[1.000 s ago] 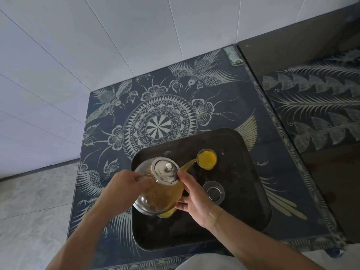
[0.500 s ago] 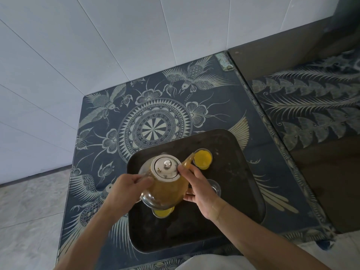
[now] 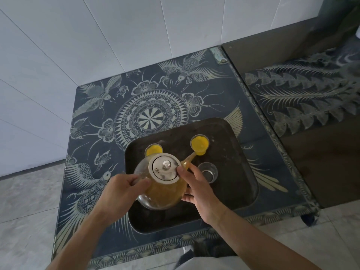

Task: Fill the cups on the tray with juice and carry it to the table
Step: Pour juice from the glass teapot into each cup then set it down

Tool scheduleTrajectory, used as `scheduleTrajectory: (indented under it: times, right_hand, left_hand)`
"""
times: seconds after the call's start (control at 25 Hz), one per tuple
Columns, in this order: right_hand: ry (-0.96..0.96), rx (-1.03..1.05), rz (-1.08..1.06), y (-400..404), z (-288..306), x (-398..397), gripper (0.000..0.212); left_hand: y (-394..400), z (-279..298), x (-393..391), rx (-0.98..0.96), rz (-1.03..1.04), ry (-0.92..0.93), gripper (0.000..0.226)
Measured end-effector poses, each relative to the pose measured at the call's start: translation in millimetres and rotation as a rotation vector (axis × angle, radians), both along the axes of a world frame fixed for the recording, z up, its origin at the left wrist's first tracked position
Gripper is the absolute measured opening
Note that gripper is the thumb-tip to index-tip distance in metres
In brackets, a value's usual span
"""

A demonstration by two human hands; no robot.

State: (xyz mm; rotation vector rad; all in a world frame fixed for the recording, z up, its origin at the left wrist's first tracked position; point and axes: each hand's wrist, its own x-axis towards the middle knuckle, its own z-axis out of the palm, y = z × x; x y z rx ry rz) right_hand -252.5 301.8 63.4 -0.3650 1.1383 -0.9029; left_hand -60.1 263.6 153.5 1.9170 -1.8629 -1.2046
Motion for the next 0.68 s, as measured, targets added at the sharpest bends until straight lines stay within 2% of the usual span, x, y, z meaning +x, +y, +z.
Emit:
scheduleTrajectory:
  times: [0.4, 0.68]
  right_hand:
    - [-0.056, 0.031, -0.046, 35, -12, 7, 0.088]
    - [-0.113, 0.053, -0.079, 42, -21, 6, 0.081]
  left_hand:
    - [20, 3, -7, 0.028, -0.058, -0.094, 0.045]
    - [20, 4, -17, 0.012, -0.108, -0.156, 0.044]
